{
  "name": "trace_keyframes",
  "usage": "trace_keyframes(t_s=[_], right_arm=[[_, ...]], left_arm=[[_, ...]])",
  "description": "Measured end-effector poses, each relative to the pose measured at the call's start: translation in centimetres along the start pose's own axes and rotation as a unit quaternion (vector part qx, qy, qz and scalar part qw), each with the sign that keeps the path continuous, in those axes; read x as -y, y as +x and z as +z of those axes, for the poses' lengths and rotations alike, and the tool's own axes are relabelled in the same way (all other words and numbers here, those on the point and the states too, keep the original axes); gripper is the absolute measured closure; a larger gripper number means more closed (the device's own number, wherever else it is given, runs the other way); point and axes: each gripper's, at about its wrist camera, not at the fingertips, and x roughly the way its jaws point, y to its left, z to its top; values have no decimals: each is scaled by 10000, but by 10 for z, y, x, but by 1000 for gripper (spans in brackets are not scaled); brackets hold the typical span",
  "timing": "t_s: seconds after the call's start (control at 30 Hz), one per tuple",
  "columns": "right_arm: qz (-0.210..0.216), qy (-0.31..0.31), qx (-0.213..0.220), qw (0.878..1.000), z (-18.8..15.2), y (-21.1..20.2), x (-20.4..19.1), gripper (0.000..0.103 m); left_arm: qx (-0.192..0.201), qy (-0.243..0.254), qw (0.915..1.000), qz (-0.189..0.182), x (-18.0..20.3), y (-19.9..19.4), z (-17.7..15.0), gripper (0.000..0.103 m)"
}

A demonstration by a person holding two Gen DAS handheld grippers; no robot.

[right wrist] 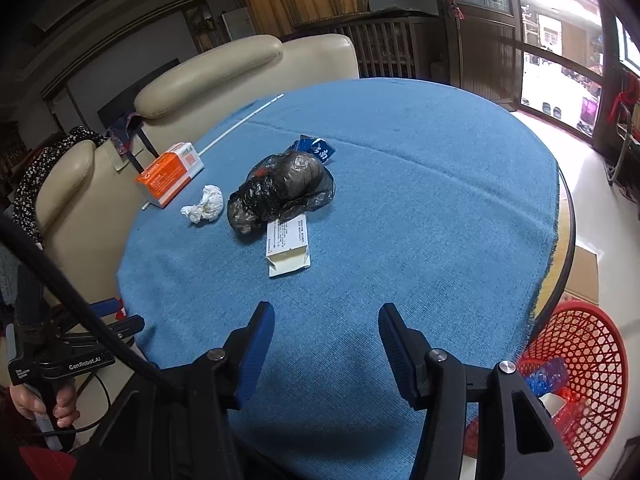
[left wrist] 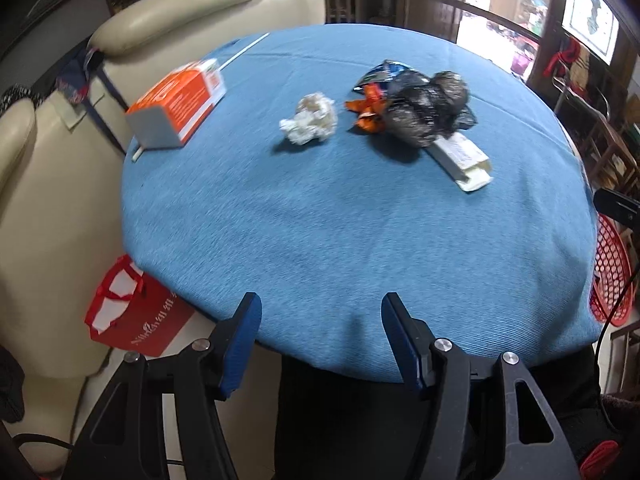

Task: Collect trash
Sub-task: 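Bring both tools back over the table toward the remaining trash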

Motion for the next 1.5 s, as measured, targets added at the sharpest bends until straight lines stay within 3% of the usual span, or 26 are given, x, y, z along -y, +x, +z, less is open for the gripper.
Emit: trace_keyframes(t_s=[0.3,0.53,1.1,1.27,1.5], right_arm=[[61,334,378,9987,-4,-30,19,45],[141,467,532,9974,-5,-40,22,45],[102,227,333,9991,-18,-23,10,45],[177,352,188,9990,-19,-9,16,45],[182,674,168,9974,-10,3,34,45]], left_arm=[[297,375,9988,43,19,-24,4,40],[338,341,9988,26,16,-28,1,40],[232,171,9996,0,6,-7,-3,40],[267,247,9993,55,5,-1,19,39],[628,308,9975,-52,8,-2,90,37]])
